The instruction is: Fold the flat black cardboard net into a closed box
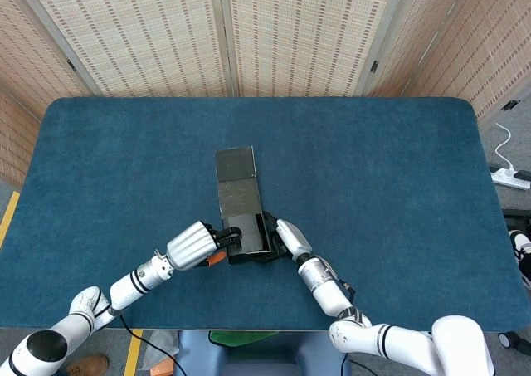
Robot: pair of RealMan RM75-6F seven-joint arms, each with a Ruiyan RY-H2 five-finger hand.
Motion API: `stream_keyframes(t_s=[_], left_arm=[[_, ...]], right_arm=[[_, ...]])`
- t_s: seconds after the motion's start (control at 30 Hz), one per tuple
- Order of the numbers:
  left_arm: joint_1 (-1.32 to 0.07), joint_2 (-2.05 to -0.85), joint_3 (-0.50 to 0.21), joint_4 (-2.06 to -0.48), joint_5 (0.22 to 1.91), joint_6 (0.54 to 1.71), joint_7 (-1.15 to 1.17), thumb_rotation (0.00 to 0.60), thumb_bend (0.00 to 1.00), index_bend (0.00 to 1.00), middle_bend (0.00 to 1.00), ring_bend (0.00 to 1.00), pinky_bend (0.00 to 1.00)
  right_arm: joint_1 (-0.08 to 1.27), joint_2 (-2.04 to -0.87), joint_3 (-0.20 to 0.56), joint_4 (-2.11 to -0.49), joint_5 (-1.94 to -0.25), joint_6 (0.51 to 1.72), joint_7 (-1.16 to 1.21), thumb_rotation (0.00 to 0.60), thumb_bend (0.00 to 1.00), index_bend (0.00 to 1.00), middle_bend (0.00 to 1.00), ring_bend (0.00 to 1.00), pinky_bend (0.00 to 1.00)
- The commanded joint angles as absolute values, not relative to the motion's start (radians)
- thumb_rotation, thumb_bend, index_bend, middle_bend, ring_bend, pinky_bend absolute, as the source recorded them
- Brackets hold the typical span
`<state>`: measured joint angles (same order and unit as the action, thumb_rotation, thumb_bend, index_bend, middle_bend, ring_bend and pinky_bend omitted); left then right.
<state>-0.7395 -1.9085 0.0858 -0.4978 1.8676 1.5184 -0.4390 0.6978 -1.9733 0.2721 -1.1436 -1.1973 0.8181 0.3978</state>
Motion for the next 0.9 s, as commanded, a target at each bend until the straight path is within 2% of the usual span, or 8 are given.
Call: stream_keyframes(t_s=[0.03, 0.4, 0.9], left_arm=[[-0.742, -1.916, 0.090, -0.484, 1.858, 1.508, -0.443, 0.600, 0.36, 0.39, 0.39, 0.84, 0.88], [-0.762, -1.890, 0.120, -0.515, 1.848, 1.441, -0.399, 0.600, 0.36, 0.33, 0.33, 0.82, 0.87], [-0.771, -1.865, 0.145, -0.568, 1.844, 1.403, -0.333, 0.600, 0.36, 0.46, 0.44, 0.82, 0.85]], right_arm=[[0.698, -1.976, 0.268, -1.137, -1.204, 0.822, 0.392, 0.600, 0.23, 0.50, 0.52, 0.78, 1.00], [0.699, -2.000, 0.255, -1.098, -1.239, 0.856, 0.361, 0.600, 0.22, 0.50, 0.51, 0.78, 1.00], [0.691, -2.001, 0.249, -1.085, -1.241, 0.850, 0.362, 0.600, 0.22, 0.50, 0.50, 0.77, 1.00]])
